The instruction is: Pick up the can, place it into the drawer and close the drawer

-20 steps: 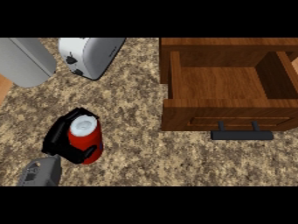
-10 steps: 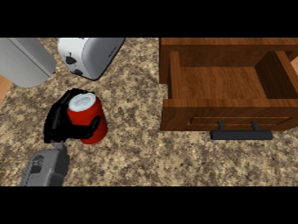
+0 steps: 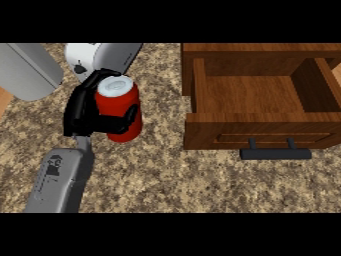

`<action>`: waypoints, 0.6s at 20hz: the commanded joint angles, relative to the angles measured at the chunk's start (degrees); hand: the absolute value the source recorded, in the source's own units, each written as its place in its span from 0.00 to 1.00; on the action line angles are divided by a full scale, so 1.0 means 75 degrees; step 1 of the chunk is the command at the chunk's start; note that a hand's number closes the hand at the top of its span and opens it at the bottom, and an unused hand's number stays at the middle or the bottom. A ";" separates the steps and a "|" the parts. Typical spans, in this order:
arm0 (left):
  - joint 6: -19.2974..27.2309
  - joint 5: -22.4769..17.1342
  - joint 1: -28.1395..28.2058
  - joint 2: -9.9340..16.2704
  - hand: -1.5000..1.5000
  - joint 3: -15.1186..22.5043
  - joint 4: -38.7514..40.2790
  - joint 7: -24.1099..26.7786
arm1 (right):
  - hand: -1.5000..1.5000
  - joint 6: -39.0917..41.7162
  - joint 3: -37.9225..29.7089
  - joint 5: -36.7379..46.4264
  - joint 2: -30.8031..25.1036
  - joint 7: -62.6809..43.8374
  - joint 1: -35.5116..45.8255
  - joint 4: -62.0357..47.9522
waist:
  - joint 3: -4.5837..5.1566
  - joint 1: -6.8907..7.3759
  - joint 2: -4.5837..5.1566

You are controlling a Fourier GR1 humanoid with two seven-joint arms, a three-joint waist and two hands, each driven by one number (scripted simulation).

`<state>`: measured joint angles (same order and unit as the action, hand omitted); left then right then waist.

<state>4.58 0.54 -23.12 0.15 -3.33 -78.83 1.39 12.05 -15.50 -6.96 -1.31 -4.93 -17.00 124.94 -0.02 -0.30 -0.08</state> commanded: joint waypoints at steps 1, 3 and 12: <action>0.0685 -0.0175 -0.0960 -0.0019 1.00 0.0547 -0.0038 -0.0988 | 0.00 -0.0009 0.0108 0.0091 0.0070 -0.0185 -0.0080 0.0354 | 0.0001 -0.0042 0.0003; 0.0800 -0.0069 -0.0754 -0.0019 1.00 0.0920 -0.0690 -0.1544 | 0.00 0.0029 0.0112 -0.0117 0.0166 -0.0018 -0.0626 0.0703 | 0.0000 -0.0028 -0.0011; 0.2453 -0.0006 -0.3760 -0.0019 1.00 0.1732 0.1021 -0.2027 | 0.00 -0.0025 0.0056 0.0136 0.0165 -0.0025 -0.0103 0.0248 | -0.0001 -0.0132 0.0020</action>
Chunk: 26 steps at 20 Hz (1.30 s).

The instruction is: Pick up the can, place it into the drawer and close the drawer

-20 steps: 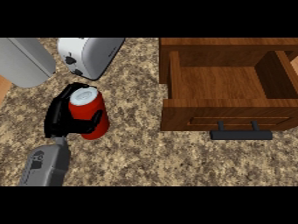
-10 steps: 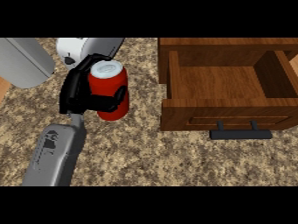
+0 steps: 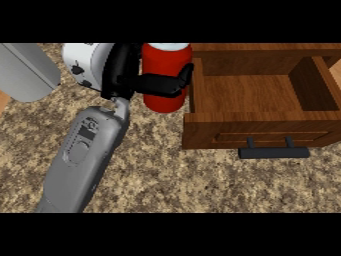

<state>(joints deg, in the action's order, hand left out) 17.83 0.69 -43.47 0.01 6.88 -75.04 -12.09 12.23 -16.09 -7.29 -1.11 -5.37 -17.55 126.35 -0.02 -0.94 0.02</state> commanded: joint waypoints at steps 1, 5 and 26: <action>0.0458 -0.0071 -0.0868 -0.0002 1.00 0.0350 0.0111 -0.0574 | 0.00 -0.0040 -0.0314 -0.0267 -0.0330 -0.0622 0.0257 0.0323 | 0.0002 0.0026 -0.0007; 0.0676 -0.0296 -0.1913 -0.0002 1.00 0.0165 0.1073 -0.0494 | 0.00 0.0170 0.0017 -0.0033 0.0069 -0.0072 -0.0253 0.0264 | 0.0000 -0.0022 0.0002; 0.1761 -0.2266 -0.4904 -0.0002 1.00 0.1252 0.5207 0.0562 | 0.00 0.0182 0.0160 0.0303 0.0125 0.0274 -0.0025 -0.0257 | -0.0009 -0.0273 0.0064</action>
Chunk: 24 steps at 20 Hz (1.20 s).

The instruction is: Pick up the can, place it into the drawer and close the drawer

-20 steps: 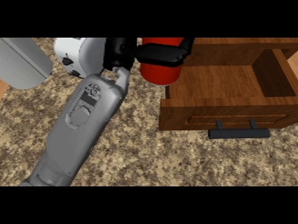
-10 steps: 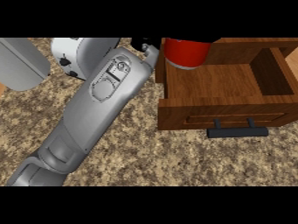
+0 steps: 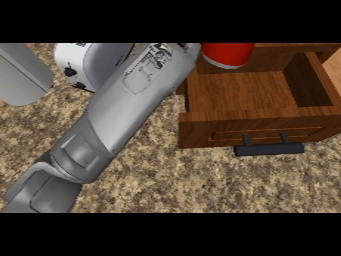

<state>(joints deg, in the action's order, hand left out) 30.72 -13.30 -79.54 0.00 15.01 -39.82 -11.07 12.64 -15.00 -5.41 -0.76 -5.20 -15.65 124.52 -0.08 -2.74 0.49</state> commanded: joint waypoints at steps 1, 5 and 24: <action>0.0273 -0.0467 -0.0642 0.0000 1.00 0.0299 0.0690 0.0117 | 0.00 0.0121 -0.0158 -0.0199 -0.0143 0.0036 0.0140 -0.0165 | -0.0003 -0.0064 0.0009; 0.0270 -0.0845 -0.0517 0.0000 1.00 0.0985 0.1072 0.0464 | 0.00 -0.0162 -0.0270 -0.0137 -0.0332 -0.0254 0.0894 -0.0389 | -0.0005 -0.0143 0.0045; 0.0706 -0.1864 -0.0832 0.0000 1.00 0.2126 0.2518 0.1384 | 0.00 -0.0316 0.0025 0.0165 -0.0299 -0.0432 0.1316 -0.0562 | -0.0012 -0.0479 0.0178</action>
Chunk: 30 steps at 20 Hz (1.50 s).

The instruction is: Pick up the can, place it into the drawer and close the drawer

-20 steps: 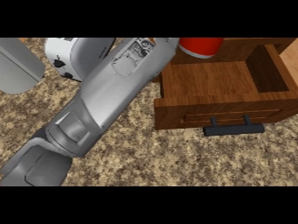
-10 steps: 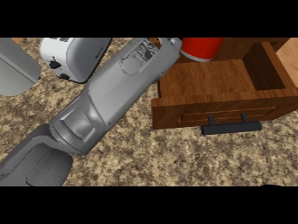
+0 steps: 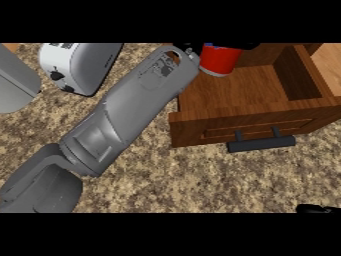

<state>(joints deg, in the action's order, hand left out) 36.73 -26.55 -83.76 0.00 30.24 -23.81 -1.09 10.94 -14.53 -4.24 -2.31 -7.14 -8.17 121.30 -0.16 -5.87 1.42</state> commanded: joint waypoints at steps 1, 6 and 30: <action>0.0200 -0.0173 -0.0022 0.0000 1.00 0.0390 0.0142 0.0029 | 0.00 -0.0086 0.0162 0.0107 -0.0038 -0.0203 0.0416 -0.0158 | -0.0002 -0.0094 0.0039; 0.0337 -0.0294 -0.0006 0.0000 0.00 0.0581 0.0372 0.0115 | 0.00 -0.0022 -0.0006 -0.0058 -0.0233 -0.0267 0.0595 -0.0141 | -0.0003 -0.0203 0.0072; 0.1232 -0.1459 0.0304 0.0000 0.00 0.0697 0.0150 0.0786 | 0.00 0.0208 0.0519 0.1818 -0.0869 0.0565 0.0293 0.0969 | 0.0009 -0.0188 0.0033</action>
<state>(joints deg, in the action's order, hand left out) 45.78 -35.89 -81.36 0.01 35.65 -22.03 4.20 11.85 -12.38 5.29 -7.62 -4.62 -5.11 126.16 -0.11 -7.26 1.78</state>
